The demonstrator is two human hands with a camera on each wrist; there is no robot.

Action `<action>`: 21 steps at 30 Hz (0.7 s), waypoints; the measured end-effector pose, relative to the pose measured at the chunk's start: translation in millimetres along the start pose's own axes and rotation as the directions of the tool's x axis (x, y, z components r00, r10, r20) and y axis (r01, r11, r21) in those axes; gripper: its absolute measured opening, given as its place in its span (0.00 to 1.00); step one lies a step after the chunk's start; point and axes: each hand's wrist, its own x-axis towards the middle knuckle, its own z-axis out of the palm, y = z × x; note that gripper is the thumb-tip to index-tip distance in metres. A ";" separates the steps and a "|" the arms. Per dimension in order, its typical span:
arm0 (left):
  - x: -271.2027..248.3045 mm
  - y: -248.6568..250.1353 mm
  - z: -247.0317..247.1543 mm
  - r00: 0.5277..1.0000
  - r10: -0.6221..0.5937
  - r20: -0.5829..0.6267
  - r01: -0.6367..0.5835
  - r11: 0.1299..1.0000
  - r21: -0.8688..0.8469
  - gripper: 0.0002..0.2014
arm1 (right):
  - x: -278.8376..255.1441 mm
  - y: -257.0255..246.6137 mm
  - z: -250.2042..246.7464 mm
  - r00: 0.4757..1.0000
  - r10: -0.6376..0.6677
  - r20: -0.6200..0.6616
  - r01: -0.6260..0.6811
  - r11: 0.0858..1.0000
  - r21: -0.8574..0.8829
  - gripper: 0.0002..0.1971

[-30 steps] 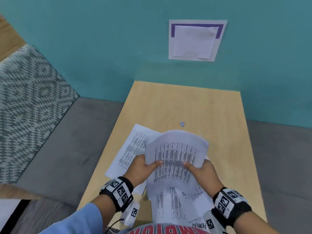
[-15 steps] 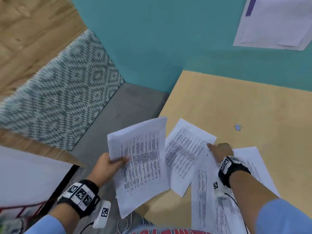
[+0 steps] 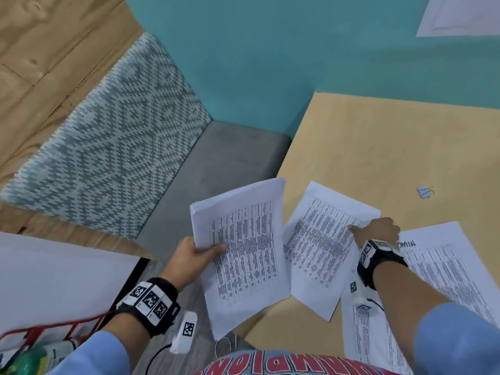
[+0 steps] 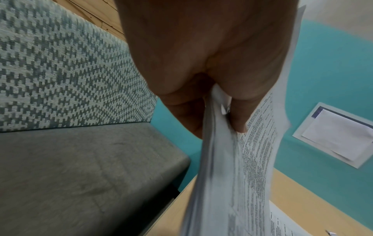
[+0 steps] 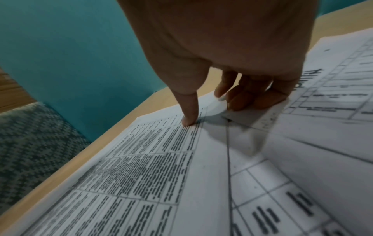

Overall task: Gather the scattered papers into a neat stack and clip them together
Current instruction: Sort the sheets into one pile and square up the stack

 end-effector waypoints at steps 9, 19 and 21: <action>-8.2 8.9 11.1 1.000 0.008 0.027 -0.008 1.000 -0.004 0.08 | -6.9 10.0 -18.9 0.993 -0.111 0.045 0.107 0.991 0.086 0.33; -23.2 1.3 17.9 1.000 0.022 0.023 -0.021 0.999 -0.034 0.08 | -44.0 64.0 -86.1 0.879 -0.466 -0.099 0.390 0.583 0.713 0.06; -22.2 1.4 24.7 0.999 0.031 0.037 -0.029 0.999 -0.032 0.07 | -44.9 100.2 -118.8 0.870 -0.493 -0.017 0.356 0.604 0.713 0.03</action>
